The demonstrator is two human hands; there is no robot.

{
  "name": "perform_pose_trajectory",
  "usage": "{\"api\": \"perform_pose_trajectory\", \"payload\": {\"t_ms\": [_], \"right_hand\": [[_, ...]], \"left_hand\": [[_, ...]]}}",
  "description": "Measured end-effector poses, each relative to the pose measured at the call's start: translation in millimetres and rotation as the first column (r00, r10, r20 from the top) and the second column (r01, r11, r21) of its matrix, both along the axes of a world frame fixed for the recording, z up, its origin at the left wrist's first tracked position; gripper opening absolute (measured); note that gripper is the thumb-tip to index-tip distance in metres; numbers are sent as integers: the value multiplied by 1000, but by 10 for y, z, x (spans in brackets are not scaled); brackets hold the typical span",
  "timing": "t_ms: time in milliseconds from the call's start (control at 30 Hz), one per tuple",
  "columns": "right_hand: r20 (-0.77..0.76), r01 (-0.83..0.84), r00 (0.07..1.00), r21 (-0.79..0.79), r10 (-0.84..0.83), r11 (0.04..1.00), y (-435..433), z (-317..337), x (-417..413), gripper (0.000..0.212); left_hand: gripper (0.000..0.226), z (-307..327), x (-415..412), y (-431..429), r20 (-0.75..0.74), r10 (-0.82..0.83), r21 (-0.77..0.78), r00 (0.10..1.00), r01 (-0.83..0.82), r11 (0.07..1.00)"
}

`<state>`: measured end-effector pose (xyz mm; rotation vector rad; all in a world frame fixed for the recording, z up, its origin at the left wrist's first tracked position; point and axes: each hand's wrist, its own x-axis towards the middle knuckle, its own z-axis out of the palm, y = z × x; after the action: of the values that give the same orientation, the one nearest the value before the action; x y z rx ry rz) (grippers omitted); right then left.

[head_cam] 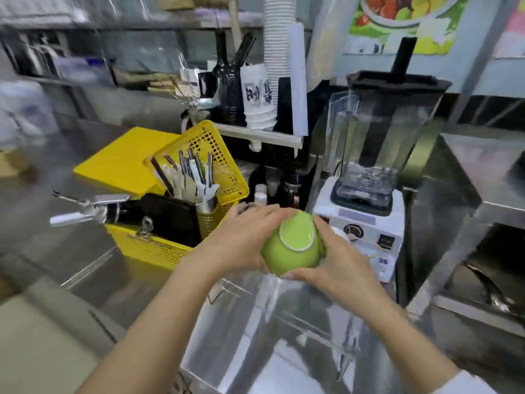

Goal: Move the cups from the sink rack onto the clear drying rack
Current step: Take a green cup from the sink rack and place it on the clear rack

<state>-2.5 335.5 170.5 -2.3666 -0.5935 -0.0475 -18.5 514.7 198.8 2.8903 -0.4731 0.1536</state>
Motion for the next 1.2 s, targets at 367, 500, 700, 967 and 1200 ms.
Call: {"api": "perform_pose_trajectory", "payload": {"t_ms": [367, 500, 700, 967, 1200], "right_hand": [[-42, 47, 997, -221, -58, 974, 859, -336, 80, 88], [-38, 71, 996, -249, -83, 966, 943, -384, 89, 84], [-21, 65, 997, -312, -75, 948, 952, -384, 94, 82], [-80, -50, 996, -281, 28, 959, 651, -343, 98, 89], [100, -1, 995, -135, 14, 991, -246, -47, 51, 79]], "left_hand": [[100, -317, 74, 764, -317, 98, -158, 943, -155, 975], [100, -395, 134, 864, -401, 129, -176, 907, -215, 961], [102, -396, 217, 879, -529, 88, -166, 844, -204, 965], [96, -88, 141, 632, -396, 6, -330, 918, -148, 932], [71, -19, 221, -278, -133, -138, -470, 981, 60, 881]]}}
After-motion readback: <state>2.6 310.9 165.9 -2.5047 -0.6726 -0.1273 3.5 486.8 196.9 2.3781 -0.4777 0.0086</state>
